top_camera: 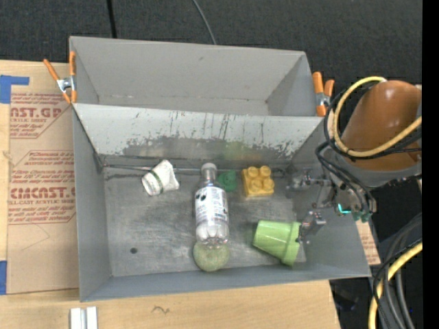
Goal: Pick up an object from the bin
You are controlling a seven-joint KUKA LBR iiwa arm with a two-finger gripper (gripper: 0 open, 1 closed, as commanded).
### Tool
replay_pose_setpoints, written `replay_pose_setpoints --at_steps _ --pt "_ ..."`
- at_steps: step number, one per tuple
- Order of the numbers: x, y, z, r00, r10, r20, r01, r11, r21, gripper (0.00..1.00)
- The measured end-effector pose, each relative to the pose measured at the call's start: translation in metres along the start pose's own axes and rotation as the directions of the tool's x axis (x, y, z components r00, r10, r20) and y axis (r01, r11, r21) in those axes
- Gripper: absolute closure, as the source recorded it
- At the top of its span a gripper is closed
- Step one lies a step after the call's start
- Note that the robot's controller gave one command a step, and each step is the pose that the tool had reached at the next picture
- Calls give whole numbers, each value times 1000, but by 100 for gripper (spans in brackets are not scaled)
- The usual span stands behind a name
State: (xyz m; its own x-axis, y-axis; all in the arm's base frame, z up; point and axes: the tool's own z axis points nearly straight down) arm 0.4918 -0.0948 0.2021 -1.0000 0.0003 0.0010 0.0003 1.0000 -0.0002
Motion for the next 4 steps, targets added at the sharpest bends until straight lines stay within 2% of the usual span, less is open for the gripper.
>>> replay_pose_setpoints --at_steps 1,2,3,4 --pt "-1 0 -1 1000 -1 2 1 1000 0 0" --pt "6 16 84 999 -42 6 42 999 1 0" --pt "7 20 127 1000 -6 6 6 1000 -1 0" --pt "9 6 84 976 216 0 -216 976 -1 0"
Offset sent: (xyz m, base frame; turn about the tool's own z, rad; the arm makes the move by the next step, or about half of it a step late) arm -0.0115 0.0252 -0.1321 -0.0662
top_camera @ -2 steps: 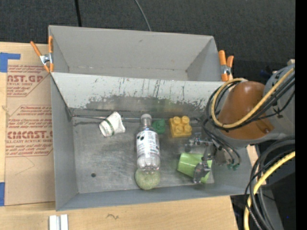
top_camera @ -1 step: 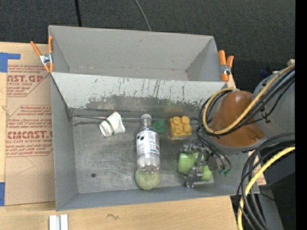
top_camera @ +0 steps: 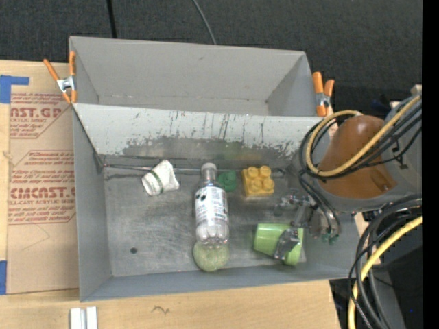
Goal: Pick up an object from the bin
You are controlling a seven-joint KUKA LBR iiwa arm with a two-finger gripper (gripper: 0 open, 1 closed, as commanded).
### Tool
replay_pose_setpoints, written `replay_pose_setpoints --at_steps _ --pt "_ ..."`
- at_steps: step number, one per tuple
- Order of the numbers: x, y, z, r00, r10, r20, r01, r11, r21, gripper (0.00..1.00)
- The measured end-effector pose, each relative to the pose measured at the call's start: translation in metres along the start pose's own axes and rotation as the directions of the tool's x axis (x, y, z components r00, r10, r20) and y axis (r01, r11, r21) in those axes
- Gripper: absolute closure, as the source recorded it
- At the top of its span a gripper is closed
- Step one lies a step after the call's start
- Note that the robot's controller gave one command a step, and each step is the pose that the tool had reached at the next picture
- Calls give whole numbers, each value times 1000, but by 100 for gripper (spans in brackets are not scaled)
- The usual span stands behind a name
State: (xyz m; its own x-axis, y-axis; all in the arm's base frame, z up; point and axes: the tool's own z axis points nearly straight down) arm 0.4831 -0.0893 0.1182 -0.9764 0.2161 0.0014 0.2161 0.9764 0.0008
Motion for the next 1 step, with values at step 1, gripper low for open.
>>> replay_pose_setpoints --at_steps 1 --pt "1 13 39 975 -220 2 220 975 1 0"
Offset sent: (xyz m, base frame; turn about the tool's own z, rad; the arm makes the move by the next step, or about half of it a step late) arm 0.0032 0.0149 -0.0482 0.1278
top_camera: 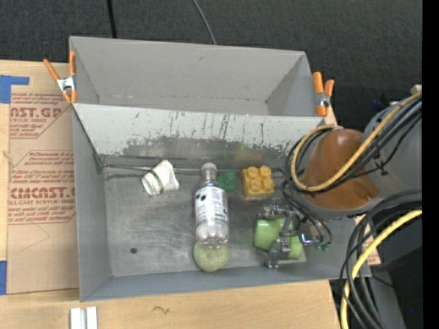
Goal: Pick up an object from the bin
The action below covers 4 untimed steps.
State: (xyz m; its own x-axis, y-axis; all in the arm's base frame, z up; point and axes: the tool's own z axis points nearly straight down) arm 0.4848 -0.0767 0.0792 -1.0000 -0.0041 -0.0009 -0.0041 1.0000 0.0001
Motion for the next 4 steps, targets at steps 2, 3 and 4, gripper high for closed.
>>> replay_pose_setpoints --at_steps 2,3,4 --pt "-4 4 7 940 340 2 -340 940 -3 100" --pt "-3 4 3 940 341 1 -341 940 -2 100" --pt "-1 5 -13 940 340 -8 -340 940 0 100"
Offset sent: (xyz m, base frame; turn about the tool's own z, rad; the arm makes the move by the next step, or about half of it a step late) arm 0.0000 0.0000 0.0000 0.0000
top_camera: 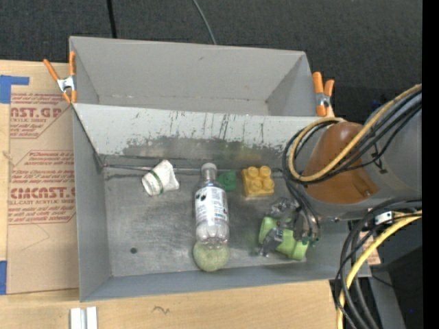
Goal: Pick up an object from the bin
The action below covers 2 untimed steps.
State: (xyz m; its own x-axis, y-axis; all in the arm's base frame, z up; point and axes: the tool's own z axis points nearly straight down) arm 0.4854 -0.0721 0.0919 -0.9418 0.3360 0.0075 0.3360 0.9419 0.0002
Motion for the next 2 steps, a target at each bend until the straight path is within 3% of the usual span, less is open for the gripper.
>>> replay_pose_setpoints --at_steps 2 --pt "-1 0 -40 1000 0 9 0 1000 -1 100"
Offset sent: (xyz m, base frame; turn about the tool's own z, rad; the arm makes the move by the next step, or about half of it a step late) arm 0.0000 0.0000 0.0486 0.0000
